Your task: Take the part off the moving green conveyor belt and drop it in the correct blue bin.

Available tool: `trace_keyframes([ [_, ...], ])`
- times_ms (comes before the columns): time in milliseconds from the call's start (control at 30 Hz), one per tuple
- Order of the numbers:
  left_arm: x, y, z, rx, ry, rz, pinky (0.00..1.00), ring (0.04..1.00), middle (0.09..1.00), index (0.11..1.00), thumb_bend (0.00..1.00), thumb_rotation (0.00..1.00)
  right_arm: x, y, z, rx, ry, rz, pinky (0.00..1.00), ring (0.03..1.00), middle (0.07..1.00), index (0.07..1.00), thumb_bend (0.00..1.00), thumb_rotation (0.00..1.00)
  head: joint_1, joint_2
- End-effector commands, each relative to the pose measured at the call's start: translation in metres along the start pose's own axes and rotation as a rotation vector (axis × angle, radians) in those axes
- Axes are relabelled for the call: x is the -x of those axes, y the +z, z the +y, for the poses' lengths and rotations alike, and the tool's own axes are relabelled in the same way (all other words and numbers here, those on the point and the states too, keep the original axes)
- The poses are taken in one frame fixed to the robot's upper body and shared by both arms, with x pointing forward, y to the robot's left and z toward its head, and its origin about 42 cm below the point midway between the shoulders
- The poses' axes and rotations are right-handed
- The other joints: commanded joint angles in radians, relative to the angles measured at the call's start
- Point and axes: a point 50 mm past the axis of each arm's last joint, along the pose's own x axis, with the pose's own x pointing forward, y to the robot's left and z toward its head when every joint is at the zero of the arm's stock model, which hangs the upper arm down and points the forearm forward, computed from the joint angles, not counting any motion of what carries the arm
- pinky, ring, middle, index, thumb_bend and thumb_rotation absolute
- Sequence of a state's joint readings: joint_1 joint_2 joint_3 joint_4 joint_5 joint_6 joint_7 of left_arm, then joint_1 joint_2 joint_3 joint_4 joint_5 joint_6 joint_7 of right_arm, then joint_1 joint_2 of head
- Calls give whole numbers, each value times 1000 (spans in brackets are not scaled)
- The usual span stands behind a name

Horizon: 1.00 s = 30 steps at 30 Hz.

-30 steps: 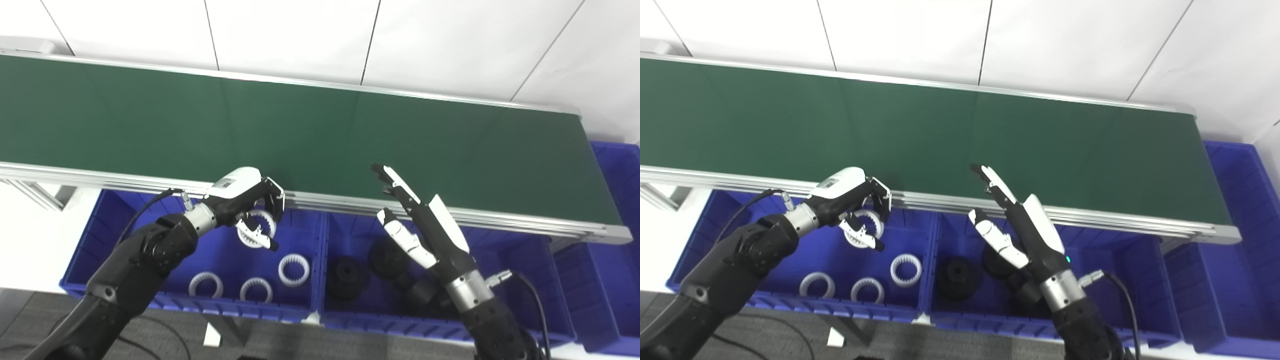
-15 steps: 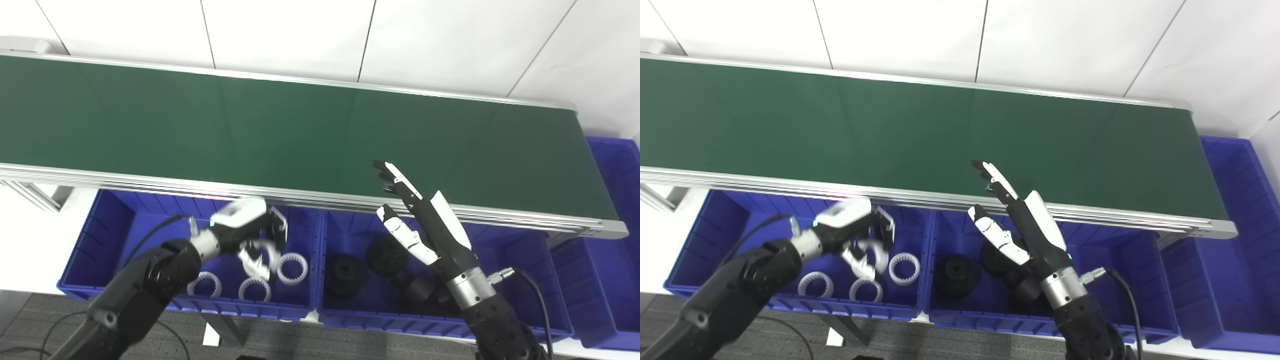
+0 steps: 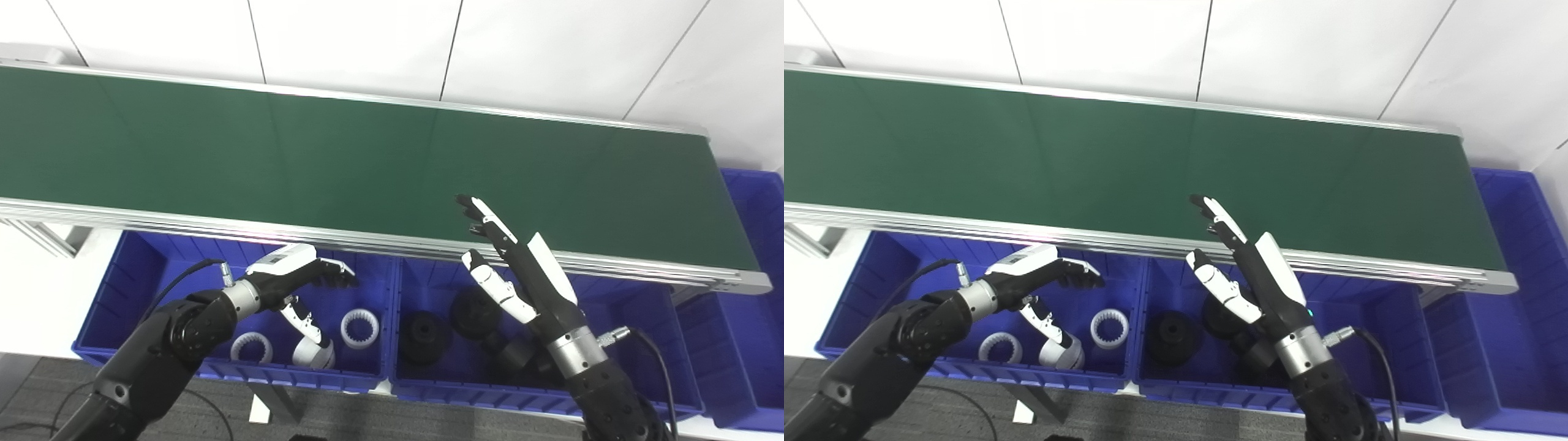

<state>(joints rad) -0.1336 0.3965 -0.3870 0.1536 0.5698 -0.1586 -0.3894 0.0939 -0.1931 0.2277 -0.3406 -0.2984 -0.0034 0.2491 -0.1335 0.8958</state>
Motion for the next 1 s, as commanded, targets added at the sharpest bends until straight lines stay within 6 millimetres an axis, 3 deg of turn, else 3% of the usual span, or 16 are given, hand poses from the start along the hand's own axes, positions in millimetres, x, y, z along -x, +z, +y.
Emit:
trace_keyframes([
  [0, -2, 7, 17, -1, 44, -30, 757, 853, 878, 875, 604, 243, -1, 7, -5, 9, -11, -35, 885, 952, 973, 951, 334, 962, 1, -1],
  [167, 3, 7, 22, 35, 83, -70, 733, 837, 869, 886, 655, 429, -1, 6, -3, 10, -5, -32, 883, 951, 974, 951, 336, 966, -4, 1],
  [300, 11, 10, 27, 117, 174, -149, 679, 789, 834, 864, 640, 448, 0, 2, -1, 16, 2, -33, 889, 954, 974, 952, 351, 990, -16, 1],
  [400, 20, 17, 31, 284, 290, -273, 668, 775, 832, 860, 622, 469, 1, -3, 3, 9, 9, -14, 892, 954, 975, 952, 368, 990, -42, -10],
  [467, 28, 24, 36, 389, 346, -355, 766, 844, 884, 888, 560, 512, 2, -8, 6, 8, 16, 3, 894, 953, 977, 956, 400, 999, -55, -20],
  [500, 31, 26, 37, 424, 360, -381, 773, 850, 889, 891, 555, 518, 2, -10, 8, 6, 18, 9, 894, 953, 977, 956, 402, 1000, -67, -40],
  [533, 36, 29, 37, 448, 363, -395, 788, 860, 898, 897, 546, 532, 4, -14, 12, 8, 22, 13, 893, 952, 977, 957, 406, 1000, -91, -111],
  [567, 39, 30, 36, 464, 362, -404, 823, 889, 928, 919, 542, 597, 5, -17, 16, 9, 24, 16, 895, 953, 979, 958, 413, 1000, -95, -128],
  [600, 43, 29, 32, 470, 360, -413, 835, 899, 939, 927, 541, 620, 7, -25, 23, 13, 28, 23, 895, 953, 979, 958, 415, 1000, -117, -250],
  [633, 46, 28, 29, 473, 359, -419, 869, 930, 962, 939, 546, 682, 9, -29, 28, 16, 30, 27, 894, 951, 981, 962, 433, 1000, -117, -250],
  [667, 48, 25, 24, 473, 355, -427, 881, 941, 969, 944, 548, 704, 13, -38, 36, 10, 28, 30, 894, 951, 981, 964, 440, 1000, -134, -328],
  [700, 49, 22, 21, 473, 352, -432, 910, 963, 988, 963, 561, 767, 15, -43, 41, 6, 26, 29, 892, 950, 989, 969, 450, 999, -134, -328],
  [733, 49, 19, 18, 478, 351, -431, 917, 970, 993, 971, 571, 788, 16, -47, 45, 10, 24, 23, 897, 954, 992, 971, 457, 998, -144, -374],
  [800, 47, 16, 16, 482, 356, -431, 916, 972, 994, 977, 590, 798, 14, -50, 49, 15, 18, 4, 915, 968, 997, 971, 469, 1000, -148, -388],
  [967, 41, 17, 22, 478, 367, -452, 936, 980, 997, 980, 582, 792, 8, -49, 46, 22, -2, -28, 944, 990, 1000, 980, 452, 1000, -151, -378],
])
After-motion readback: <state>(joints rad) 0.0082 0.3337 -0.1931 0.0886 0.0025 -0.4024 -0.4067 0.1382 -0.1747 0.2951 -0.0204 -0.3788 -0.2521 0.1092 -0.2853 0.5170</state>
